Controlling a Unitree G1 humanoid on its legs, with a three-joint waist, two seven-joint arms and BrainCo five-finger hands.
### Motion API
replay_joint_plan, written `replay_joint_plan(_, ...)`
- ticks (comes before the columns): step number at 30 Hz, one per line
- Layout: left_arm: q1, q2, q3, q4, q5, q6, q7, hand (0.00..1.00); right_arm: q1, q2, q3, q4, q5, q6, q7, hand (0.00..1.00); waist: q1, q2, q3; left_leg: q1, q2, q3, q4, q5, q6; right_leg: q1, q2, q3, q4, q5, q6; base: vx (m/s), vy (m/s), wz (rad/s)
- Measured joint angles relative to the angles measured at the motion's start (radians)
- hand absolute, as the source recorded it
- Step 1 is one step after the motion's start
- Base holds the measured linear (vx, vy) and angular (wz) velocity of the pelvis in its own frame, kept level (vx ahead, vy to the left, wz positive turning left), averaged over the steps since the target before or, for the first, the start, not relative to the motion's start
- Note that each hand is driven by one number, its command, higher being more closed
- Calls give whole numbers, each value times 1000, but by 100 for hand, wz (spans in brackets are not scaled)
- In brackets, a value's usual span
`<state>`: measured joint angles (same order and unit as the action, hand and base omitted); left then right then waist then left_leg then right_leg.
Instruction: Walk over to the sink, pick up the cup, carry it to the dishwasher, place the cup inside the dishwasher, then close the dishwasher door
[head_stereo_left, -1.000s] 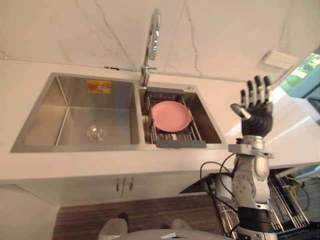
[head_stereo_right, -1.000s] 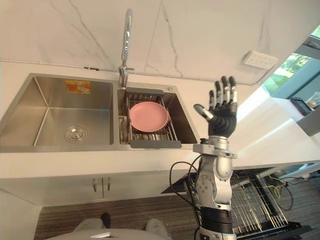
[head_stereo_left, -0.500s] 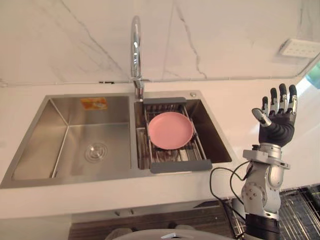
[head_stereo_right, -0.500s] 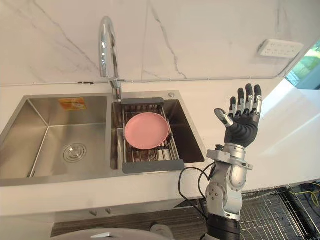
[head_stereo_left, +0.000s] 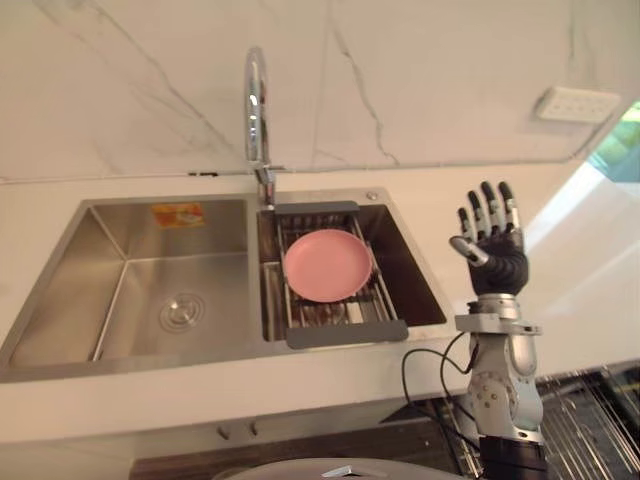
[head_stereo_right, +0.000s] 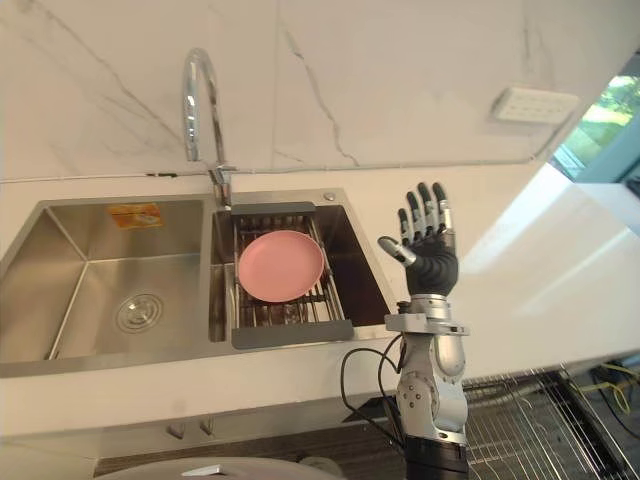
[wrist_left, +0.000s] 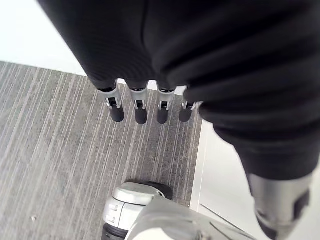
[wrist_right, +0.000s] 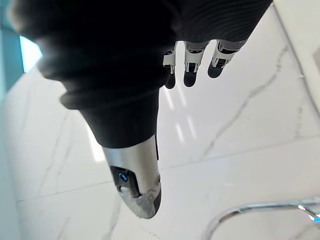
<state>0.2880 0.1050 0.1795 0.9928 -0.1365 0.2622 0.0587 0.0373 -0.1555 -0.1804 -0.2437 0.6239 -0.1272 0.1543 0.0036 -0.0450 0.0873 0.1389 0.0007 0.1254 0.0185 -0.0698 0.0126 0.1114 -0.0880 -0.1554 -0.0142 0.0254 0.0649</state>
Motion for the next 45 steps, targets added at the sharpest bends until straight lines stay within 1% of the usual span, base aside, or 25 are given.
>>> replay_joint_plan(1, -2, 0, 12, -1, -20, -1, -2, 0, -7, -1, 22, 13, -39, 29, -7, 0, 22, -1, 0, -1, 7, 20, 2, -2, -5, 2, -14, -66, -14, 9, 2, -35, -9, -38)
replay_joint_plan(2, -2, 1, 17, -1, -31, -1, -5, 0, -18, -4, 44, 33, -85, 51, -6, 0, 30, -1, 0, -6, 13, 34, 8, -6, -11, 4, -17, -102, -29, 25, 1, -31, -25, -43)
replay_joint_plan(3, 0, 3, 17, 0, -37, 0, -14, 0, -33, -20, 71, 51, -152, 83, -3, 0, 27, -7, -4, -17, 20, 40, 18, -11, -18, 4, -13, -118, -49, 45, -1, -21, -36, -27)
replay_joint_plan(4, 0, 4, 17, 0, -37, 1, -21, 0, -47, -38, 87, 66, -198, 99, 0, 0, 26, -7, -4, -19, 23, 42, 18, -11, -21, 5, -10, -126, -57, 48, -4, -14, -60, -19)
replay_joint_plan(5, -7, 3, 17, 0, -39, 1, -29, 0, -87, -101, 111, 97, -316, 138, 20, 0, 24, -4, -3, -18, 29, 48, 15, -10, -28, 5, -4, -130, -66, 59, -4, -9, -48, -12)
replay_joint_plan(6, -9, 3, 17, 0, -39, 2, -29, 0, -109, -131, 123, 117, -366, 150, 25, 0, 24, 0, -5, -16, 32, 50, 12, -10, -30, 5, -1, -130, -66, 59, -4, 0, -48, -12)
replay_joint_plan(7, -10, 3, 17, 0, -47, 2, -29, 0, -152, -192, 136, 149, -460, 170, 46, 0, 23, 6, -8, -13, 36, 53, 9, -11, -35, 4, 2, -130, -66, 59, -4, 12, -29, -6)
replay_joint_plan(8, -11, 3, 16, 0, -58, 2, -30, 0, -192, -247, 146, 168, -523, 185, 64, 0, 24, 10, -10, -11, 40, 56, 5, -10, -38, 4, 5, -130, -66, 60, -4, 0, 0, 0)
replay_joint_plan(9, -11, 4, 16, 0, -58, 2, -29, 0, -211, -269, 149, 177, -547, 188, 68, 0, 23, 10, -11, -9, 42, 60, 1, -8, -41, 4, 6, -131, -66, 60, -4, 0, 0, 0)
replay_joint_plan(10, -12, 5, 16, 0, -58, 5, -30, 0, -247, -301, 150, 186, -600, 201, 85, 0, 24, 11, -11, -4, 44, 64, -7, -3, -47, 4, 8, -133, -66, 60, -4, 0, 0, 0)
replay_joint_plan(12, -14, 10, 16, -1, -58, 16, -29, 0, -290, -335, 161, 186, -664, 209, 106, 0, 25, 9, -10, -1, 45, 64, -9, 0, -48, 4, 8, -134, -66, 60, -4, 0, 0, 0)
replay_joint_plan(13, -17, 13, 16, -1, -58, 25, -30, 0, -310, -342, 172, 186, -696, 223, 124, 0, 26, 6, -11, 3, 44, 65, -17, 3, -48, 5, 8, -135, -66, 60, -4, 0, 0, 0)
replay_joint_plan(15, -22, 15, 16, -2, -57, 35, -32, 0, -323, -344, 191, 186, -745, 227, 153, 0, 29, -4, -9, 5, 42, 64, -24, 7, -50, 4, 7, -138, -66, 60, -4, 0, 0, 0)
replay_joint_plan(16, -22, 19, 16, -2, -57, 39, -39, 0, -325, -345, 212, 186, -790, 227, 178, 0, 31, -12, -10, 5, 42, 63, -24, 7, -51, 4, 7, -140, -67, 60, -4, -5, 13, 3)
replay_joint_plan(17, -22, 24, 16, -2, -57, 42, -41, 0, -324, -345, 221, 186, -807, 226, 192, 0, 31, -16, -10, 5, 42, 63, -24, 7, -51, 4, 7, -141, -67, 60, -4, -22, 11, 3)
replay_joint_plan(18, -22, 24, 16, -2, -57, 47, -43, 0, -325, -345, 240, 186, -870, 210, 231, 0, 31, -23, -9, 5, 42, 61, -27, 10, -50, 4, 6, -146, -69, 60, -3, 0, 0, 0)
replay_joint_plan(20, -22, 26, 16, -2, -56, 51, -44, 0, -325, -347, 254, 186, -907, 192, 250, 0, 31, -25, -9, 7, 41, 59, -32, 13, -51, 4, 5, -158, -71, 60, -3, -12, 2, 2)
replay_joint_plan(22, -22, 31, 17, -2, -55, 58, -45, 0, -325, -351, 273, 185, -976, 142, 268, 0, 30, -26, -8, 12, 41, 56, -42, 21, -52, 5, 6, -161, -72, 60, -3, -23, -3, 4)
replay_joint_plan(25, -21, 31, 18, -2, -53, 67, -46, 0, -330, -376, 329, 182, -1055, 86, 303, 0, 31, -26, -7, 16, 42, 51, -42, 24, -52, 5, 7, -165, -72, 60, -4, -10, -5, 4)
replay_joint_plan(29, -22, 32, 22, -2, -54, 74, -48, 0, -338, -376, 403, 182, -1141, 42, 322, 0, 33, -30, -3, 14, 41, 44, -48, 32, -49, 5, 6, -180, -73, 60, -4, -36, 0, 5)
replay_joint_plan(31, -23, 32, 26, -2, -59, 90, -30, 0, -339, -376, 424, 183, -1176, 33, 321, 0, 36, -34, -1, 11, 41, 39, -62, 40, -50, 5, 6, -188, -73, 60, -4, -49, 0, 8)
replay_joint_plan(33, -24, 29, 37, -2, -68, 107, 4, 0, -346, -376, 444, 187, -1219, 22, 317, 0, 40, -35, 1, 7, 41, 36, -63, 42, -50, 3, 7, -190, -73, 60, -5, -23, 2, 6)
replay_joint_plan(38, -45, 32, 39, -3, -57, 110, 26, 0, -367, -376, 459, 239, -1279, 1, 296, 0, 46, -37, 9, 2, 39, 8, -75, 56, -49, 2, 5, -217, -73, 59, -4, 3, 2, 15)
replay_joint_plan(40, -47, 31, 44, -3, -57, 112, 32, 0, -379, -375, 500, 281, -1330, 2, 291, 0, 54, -39, 11, -3, 38, 6, -75, 59, -48, -5, 5, -219, -71, 60, -4, 30, 5, 4)
replay_joint_plan(45, -46, 29, 43, -4, -57, 114, 39, 0, -395, -374, 568, 382, -1402, -2, 274, 0, 62, -41, 17, 0, 32, -18, -75, 62, -47, 10, -1, -244, -67, 59, -4, 2, 17, 14)
